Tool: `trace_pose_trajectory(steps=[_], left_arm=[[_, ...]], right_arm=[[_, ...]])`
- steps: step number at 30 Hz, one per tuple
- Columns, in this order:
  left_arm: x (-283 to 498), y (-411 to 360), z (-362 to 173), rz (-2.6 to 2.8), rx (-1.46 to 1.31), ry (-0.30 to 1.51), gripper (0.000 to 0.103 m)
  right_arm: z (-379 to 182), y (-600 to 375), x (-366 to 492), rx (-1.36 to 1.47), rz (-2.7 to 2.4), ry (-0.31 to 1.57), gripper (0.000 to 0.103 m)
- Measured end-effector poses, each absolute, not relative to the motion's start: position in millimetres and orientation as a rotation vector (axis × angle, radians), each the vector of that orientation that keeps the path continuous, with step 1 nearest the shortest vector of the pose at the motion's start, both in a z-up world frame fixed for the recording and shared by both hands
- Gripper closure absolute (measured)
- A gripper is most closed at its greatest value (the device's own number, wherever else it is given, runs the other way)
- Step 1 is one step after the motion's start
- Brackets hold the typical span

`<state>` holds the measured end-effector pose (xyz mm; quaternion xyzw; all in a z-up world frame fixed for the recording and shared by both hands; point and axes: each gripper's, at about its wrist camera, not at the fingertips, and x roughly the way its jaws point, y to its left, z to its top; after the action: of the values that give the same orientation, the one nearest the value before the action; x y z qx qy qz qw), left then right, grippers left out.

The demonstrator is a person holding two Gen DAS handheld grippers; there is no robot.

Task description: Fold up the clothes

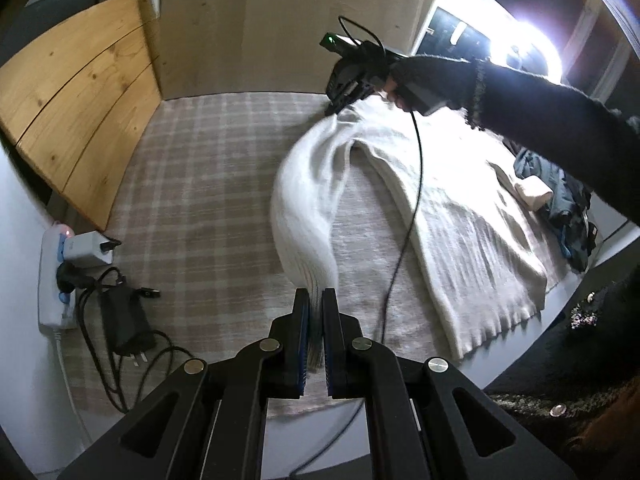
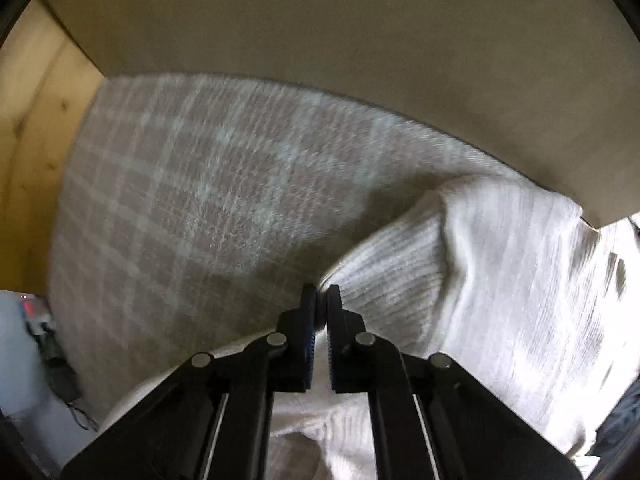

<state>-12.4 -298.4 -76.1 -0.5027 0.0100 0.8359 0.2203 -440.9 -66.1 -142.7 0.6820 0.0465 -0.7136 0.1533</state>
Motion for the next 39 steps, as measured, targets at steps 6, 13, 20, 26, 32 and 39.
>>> trace_pose_trajectory(steps=[6,13,20,26,32,39], left_arm=[[13.6,-238.8,-71.4,2.299,-1.383,0.095,0.098],[44.8,-148.9,-89.3,2.24,-1.413,0.219,0.098],[75.2,-43.9,-156.6,2.107,-1.536,0.505,0.092],[103.8,-36.4,-142.1,2.119,-1.548,0.408,0.076],[96.7,-97.8,-131.3,2.288,-1.639,0.206,0.077],[42.2,-117.8,-151.1,2.341,-1.611,0.102,0.077]], right_arm=[[-104.4,-18.7,-435.6,1.84,-2.063,0.007,0.098],[-91.1,54.6,-423.0,1.783,-2.049,-0.074,0.098],[-139.4,85.0,-423.9,1.815,-1.991,-0.004,0.097],[-127.3,97.3,-401.2,1.762,-2.063,0.191,0.083],[-90.5,96.9,-341.4,1.592,-1.946,0.178,0.073],[-111.5,57.2,-288.7,1.599,-1.74,0.232,0.073]])
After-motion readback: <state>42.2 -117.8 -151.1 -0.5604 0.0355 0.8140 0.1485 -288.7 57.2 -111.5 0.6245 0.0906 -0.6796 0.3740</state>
